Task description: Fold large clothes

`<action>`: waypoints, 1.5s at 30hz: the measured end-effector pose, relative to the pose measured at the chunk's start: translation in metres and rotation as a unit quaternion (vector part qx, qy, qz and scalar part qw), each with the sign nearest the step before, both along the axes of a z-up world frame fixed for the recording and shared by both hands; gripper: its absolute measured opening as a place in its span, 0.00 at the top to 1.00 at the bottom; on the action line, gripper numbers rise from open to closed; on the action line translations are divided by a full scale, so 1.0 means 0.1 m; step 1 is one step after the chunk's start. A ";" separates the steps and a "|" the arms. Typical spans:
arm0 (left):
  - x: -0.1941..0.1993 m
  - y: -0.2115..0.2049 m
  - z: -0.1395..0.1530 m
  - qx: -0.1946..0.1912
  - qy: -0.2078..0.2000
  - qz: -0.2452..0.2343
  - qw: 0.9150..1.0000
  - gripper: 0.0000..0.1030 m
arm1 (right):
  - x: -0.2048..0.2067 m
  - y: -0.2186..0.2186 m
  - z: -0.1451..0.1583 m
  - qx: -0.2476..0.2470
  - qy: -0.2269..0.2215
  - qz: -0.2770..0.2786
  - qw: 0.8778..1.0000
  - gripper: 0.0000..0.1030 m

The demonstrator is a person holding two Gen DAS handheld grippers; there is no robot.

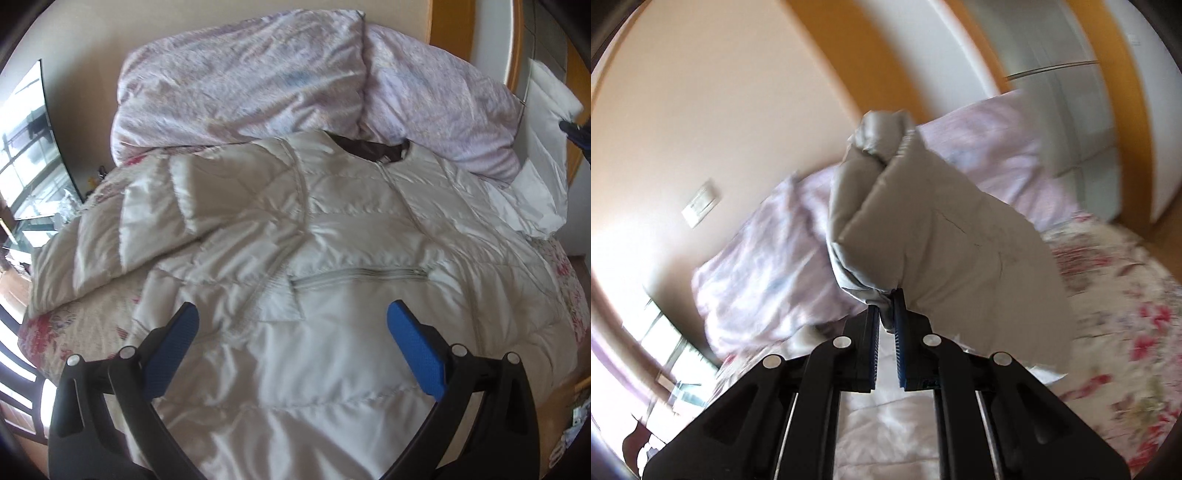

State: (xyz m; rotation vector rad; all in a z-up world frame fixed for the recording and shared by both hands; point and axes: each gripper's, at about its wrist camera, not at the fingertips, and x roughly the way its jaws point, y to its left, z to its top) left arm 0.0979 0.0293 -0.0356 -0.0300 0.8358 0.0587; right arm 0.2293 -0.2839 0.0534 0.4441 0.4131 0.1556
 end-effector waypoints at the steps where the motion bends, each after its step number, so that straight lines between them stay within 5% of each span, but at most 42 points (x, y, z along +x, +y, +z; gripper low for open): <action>1: 0.00 0.03 0.00 0.004 -0.002 0.006 1.000 0.02 | 0.04 0.10 -0.02 0.000 0.003 0.015 1.000 0.92; 9: -0.02 0.31 0.02 -0.013 0.000 0.029 1.000 0.02 | 0.51 1.02 -0.63 -0.021 0.091 0.115 0.989 0.92; 20: 0.00 0.61 0.06 -0.033 -0.014 0.056 0.998 0.02 | 0.70 1.84 -1.32 -0.099 0.191 0.138 0.967 0.92; 24: 0.03 0.62 0.03 -0.026 -0.008 0.054 0.998 0.02 | 0.75 1.96 -1.54 -0.151 0.235 0.140 0.950 0.88; 27: 0.04 0.62 0.00 -0.024 -0.003 0.049 0.998 0.02 | 0.70 1.99 -1.52 -0.171 0.240 0.156 0.943 0.72; 29: 0.06 0.64 -0.03 -0.033 0.004 0.047 0.998 0.02 | 0.64 1.98 -1.45 -0.161 0.241 0.170 0.942 0.49; 33: 0.08 0.69 -0.08 -0.051 0.017 0.049 0.997 0.02 | 0.54 1.89 -1.18 -0.148 0.186 0.153 0.959 0.50; 37: 0.06 0.75 -0.09 -0.042 0.018 0.063 0.997 0.02 | 0.77 1.75 -1.19 -0.141 0.195 0.094 0.966 0.51; 41: 0.06 0.86 -0.07 -0.039 0.016 0.082 0.996 0.02 | 1.01 1.83 -1.43 -0.184 0.228 0.062 0.954 0.51; 45: 0.04 1.06 -0.11 -0.045 0.023 0.108 0.993 0.02 | 1.07 2.10 -1.68 -0.296 0.224 0.042 0.928 0.48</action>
